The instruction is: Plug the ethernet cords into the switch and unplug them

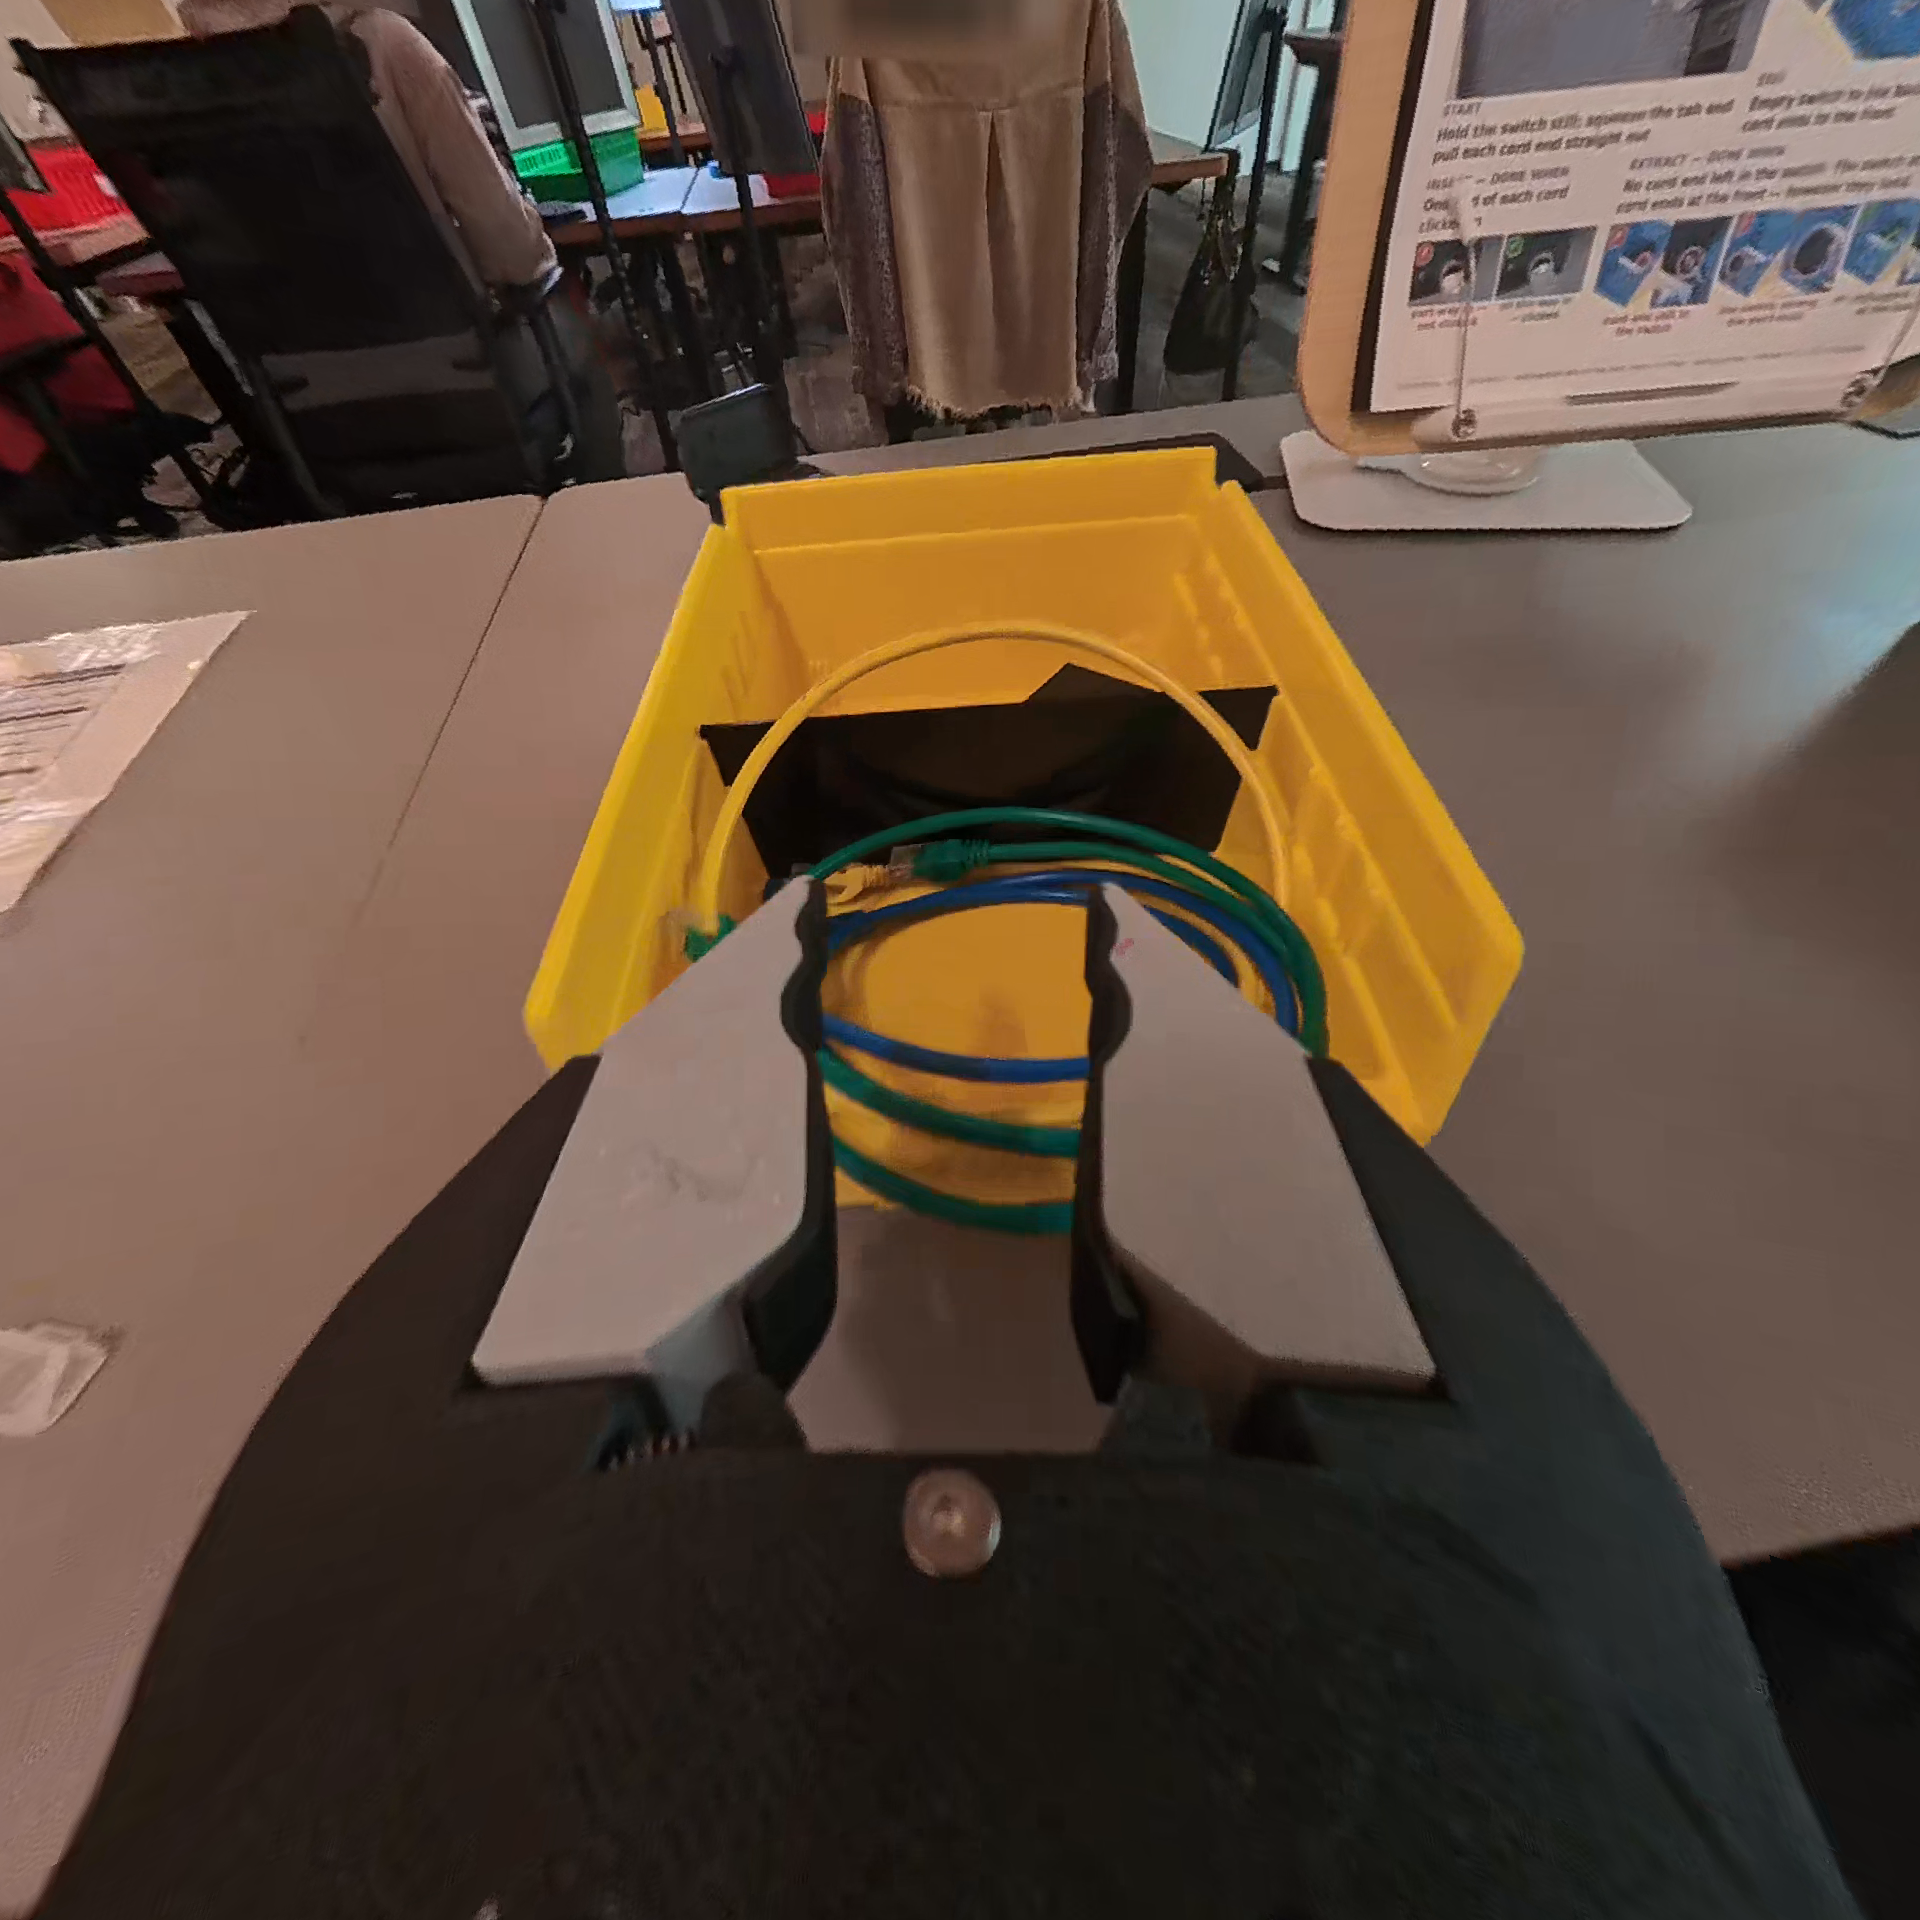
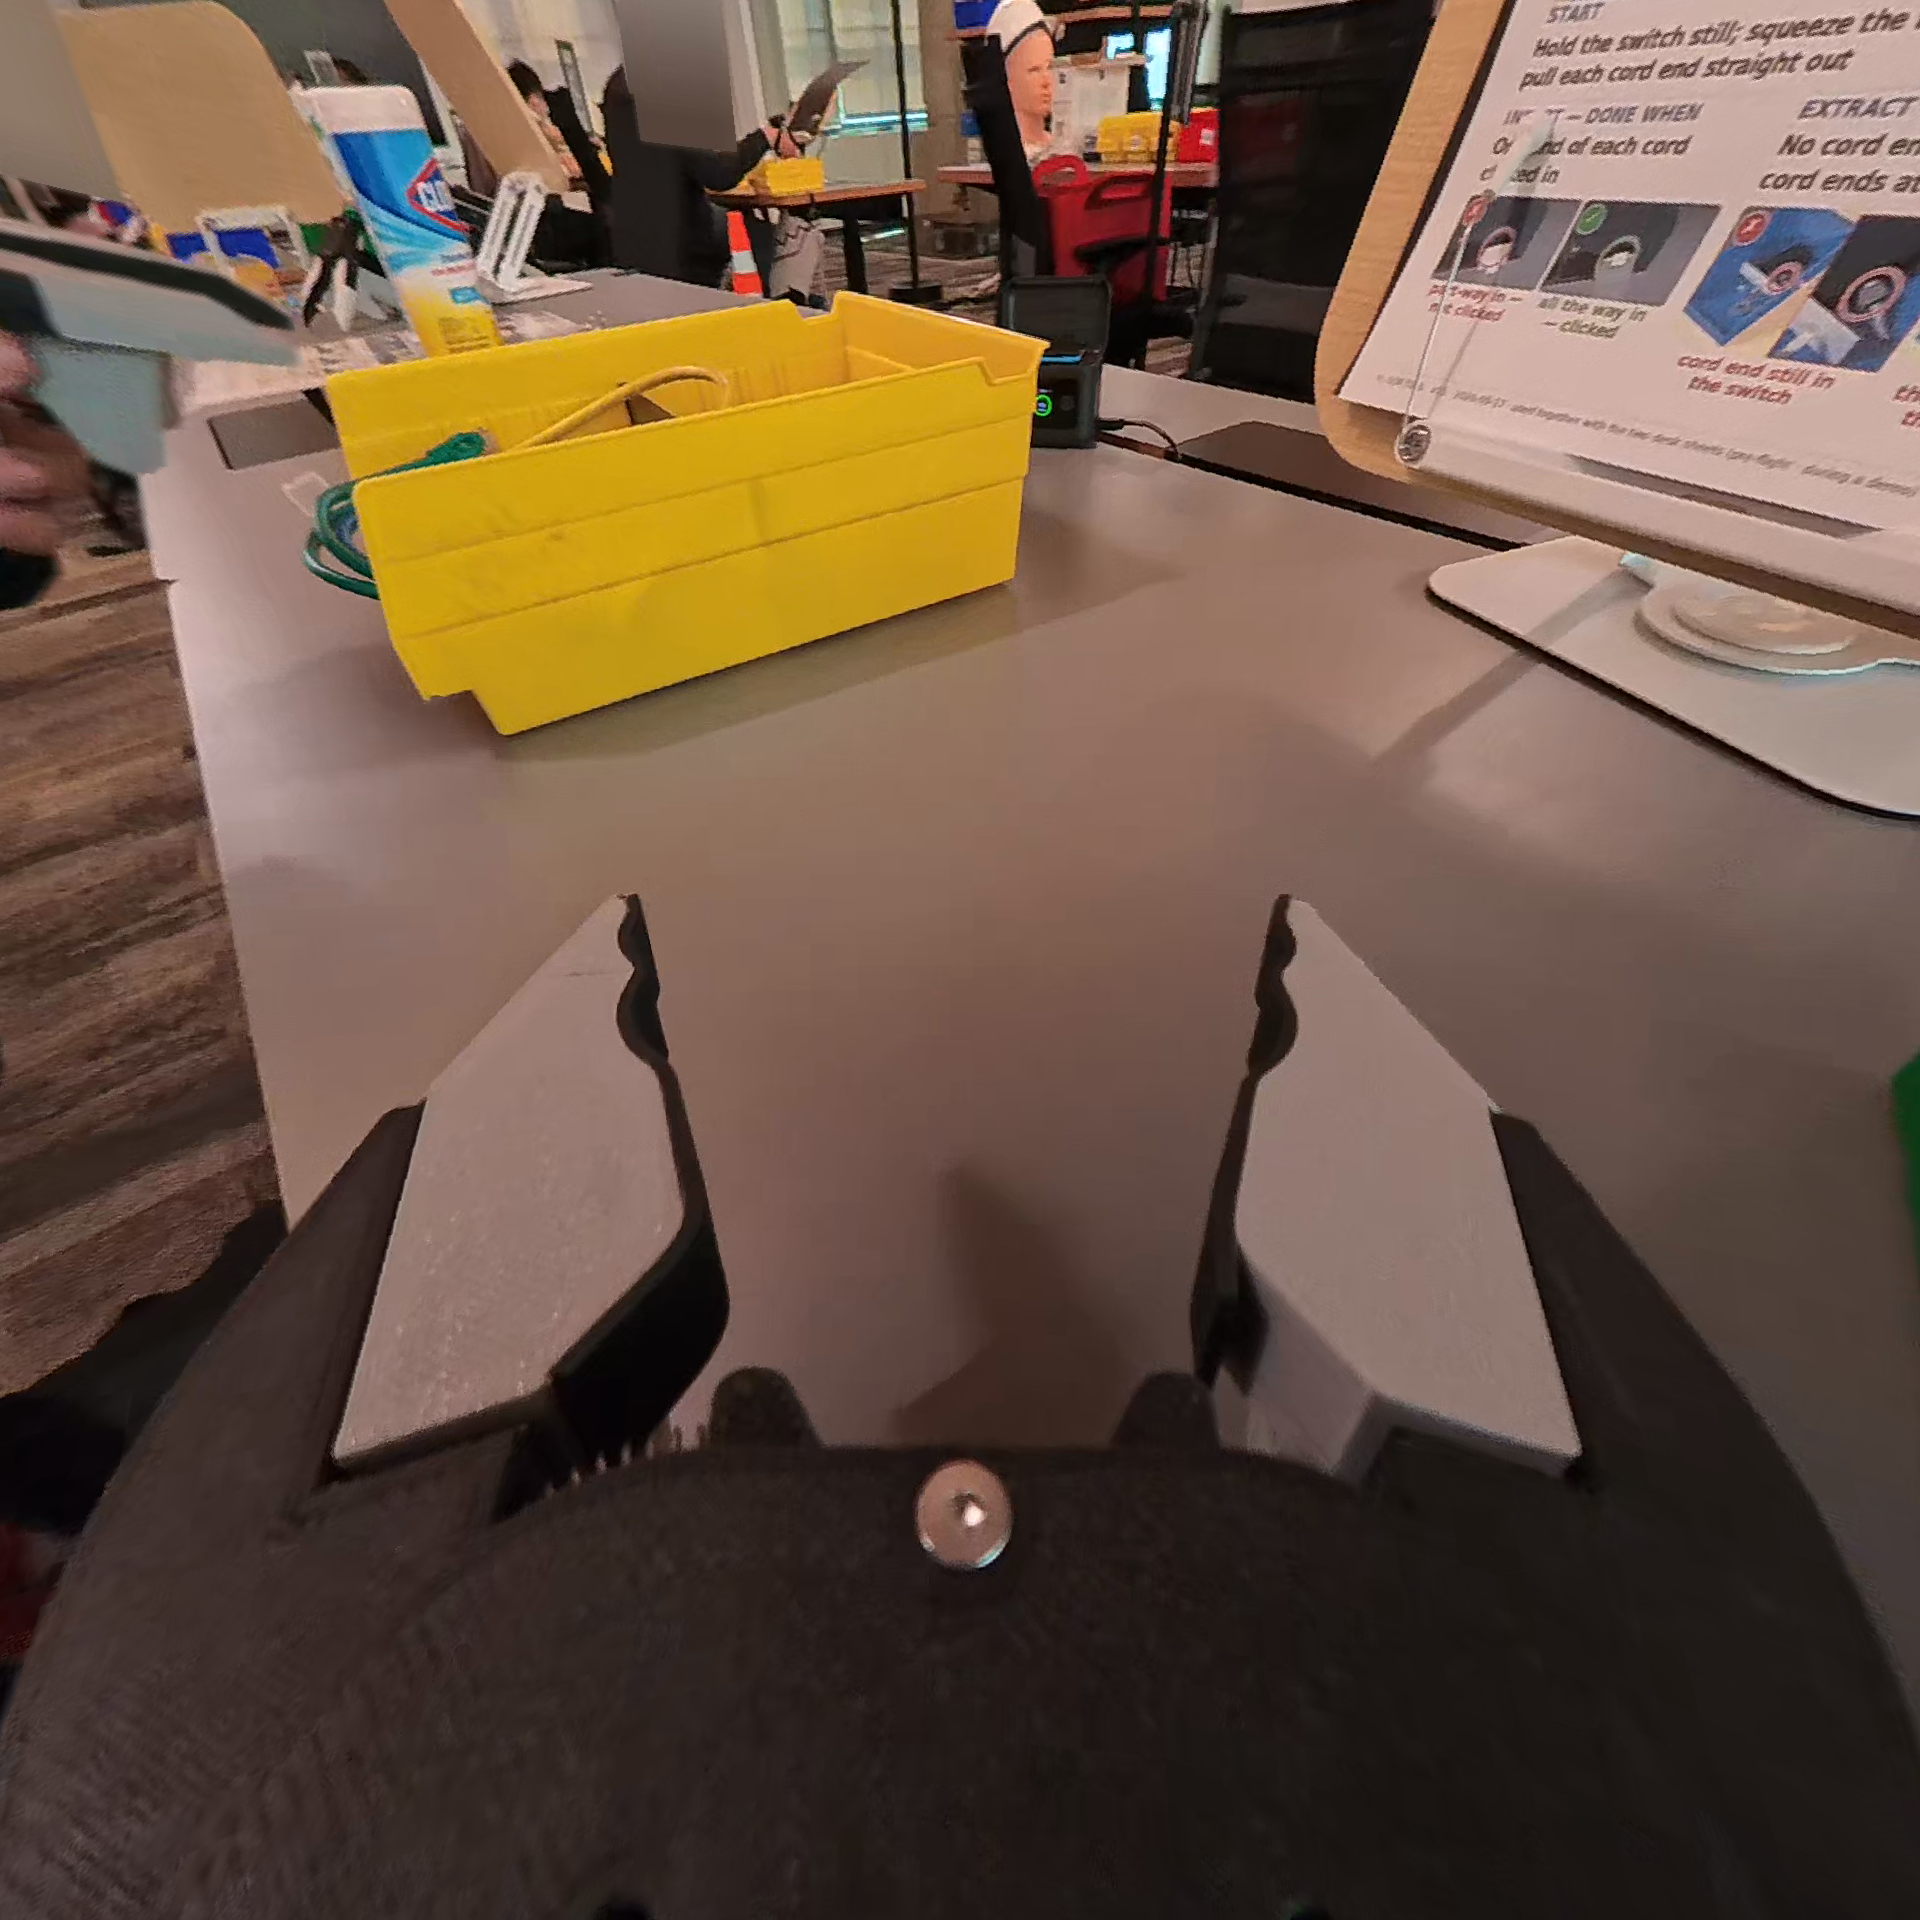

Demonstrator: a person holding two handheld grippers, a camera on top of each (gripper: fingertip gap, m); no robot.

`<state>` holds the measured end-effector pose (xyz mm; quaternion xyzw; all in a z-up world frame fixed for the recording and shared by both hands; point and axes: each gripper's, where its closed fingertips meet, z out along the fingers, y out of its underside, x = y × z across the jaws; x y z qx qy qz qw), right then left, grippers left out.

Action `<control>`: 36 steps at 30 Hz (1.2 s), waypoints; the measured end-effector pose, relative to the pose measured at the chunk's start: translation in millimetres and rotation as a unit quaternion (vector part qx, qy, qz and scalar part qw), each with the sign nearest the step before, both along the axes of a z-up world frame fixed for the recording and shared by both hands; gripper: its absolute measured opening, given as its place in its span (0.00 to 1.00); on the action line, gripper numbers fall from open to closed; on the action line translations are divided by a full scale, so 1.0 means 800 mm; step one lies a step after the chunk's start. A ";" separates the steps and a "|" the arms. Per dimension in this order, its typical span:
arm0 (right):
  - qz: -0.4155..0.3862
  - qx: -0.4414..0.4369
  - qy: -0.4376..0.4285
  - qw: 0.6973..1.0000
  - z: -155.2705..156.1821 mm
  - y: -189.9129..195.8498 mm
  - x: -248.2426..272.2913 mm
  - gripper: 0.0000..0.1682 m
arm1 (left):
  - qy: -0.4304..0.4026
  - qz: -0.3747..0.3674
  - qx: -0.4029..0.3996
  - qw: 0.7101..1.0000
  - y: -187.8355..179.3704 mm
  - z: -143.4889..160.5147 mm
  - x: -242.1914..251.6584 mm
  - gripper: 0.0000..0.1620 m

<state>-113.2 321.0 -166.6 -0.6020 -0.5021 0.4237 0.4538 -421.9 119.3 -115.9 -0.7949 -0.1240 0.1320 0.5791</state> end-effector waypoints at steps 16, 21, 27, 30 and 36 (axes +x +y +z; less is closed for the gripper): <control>0.044 0.026 -0.002 0.999 0.001 -0.027 -0.004 0.64 | 0.026 -0.059 0.001 0.998 0.094 0.031 0.028 0.31; 0.037 0.035 -0.010 0.999 -0.002 -0.025 -0.007 0.65 | 0.044 -0.090 0.030 0.994 0.088 0.058 0.069 0.31; 0.026 0.041 -0.003 0.999 0.001 -0.021 -0.004 0.64 | 0.049 -0.123 0.052 0.990 0.064 0.074 0.110 0.32; 0.019 0.046 -0.006 0.999 0.000 -0.019 -0.004 0.64 | 0.044 -0.127 0.051 0.990 0.056 0.072 0.115 0.34; 0.017 0.054 -0.017 0.998 -0.003 -0.019 -0.006 0.63 | 0.024 -0.121 0.039 0.992 0.057 0.056 0.097 0.35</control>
